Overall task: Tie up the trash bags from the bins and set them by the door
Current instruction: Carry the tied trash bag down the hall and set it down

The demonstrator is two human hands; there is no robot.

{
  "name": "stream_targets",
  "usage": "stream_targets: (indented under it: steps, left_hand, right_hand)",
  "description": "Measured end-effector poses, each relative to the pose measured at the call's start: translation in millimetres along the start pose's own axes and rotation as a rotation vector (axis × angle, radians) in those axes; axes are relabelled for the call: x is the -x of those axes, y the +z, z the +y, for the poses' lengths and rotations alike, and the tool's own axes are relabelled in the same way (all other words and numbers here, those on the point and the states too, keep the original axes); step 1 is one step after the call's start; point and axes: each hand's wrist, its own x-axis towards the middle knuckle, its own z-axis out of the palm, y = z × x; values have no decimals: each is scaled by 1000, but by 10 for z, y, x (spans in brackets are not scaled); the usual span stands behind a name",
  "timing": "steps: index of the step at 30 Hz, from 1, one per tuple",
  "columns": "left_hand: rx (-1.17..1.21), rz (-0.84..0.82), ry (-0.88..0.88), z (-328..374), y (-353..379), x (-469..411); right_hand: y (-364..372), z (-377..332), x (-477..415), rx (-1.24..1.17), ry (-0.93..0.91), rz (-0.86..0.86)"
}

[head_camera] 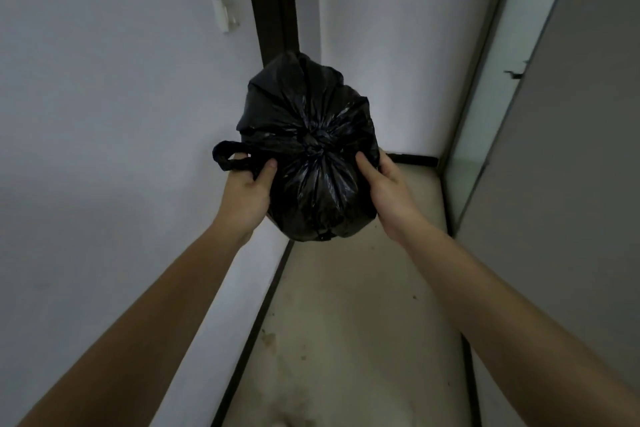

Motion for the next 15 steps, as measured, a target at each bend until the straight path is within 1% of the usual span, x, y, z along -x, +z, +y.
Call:
stream_targets:
  steps: [3,10,12,15]
  left_hand:
    - [2,-8,-27,-321,-25,-672]
    - [23,-73,-125,-996,-40,-2339]
    - [1,-100,-138,-1144,5,-2895]
    - [-32,-140,-135,-1425,146,-3452]
  right_hand:
    - [91,227,-687,37,23,-9]
    - [285,670,-2254,121,49,45]
    - [304,797,-2742,119,52,93]
    - [230,1034,-3230,102,88,158]
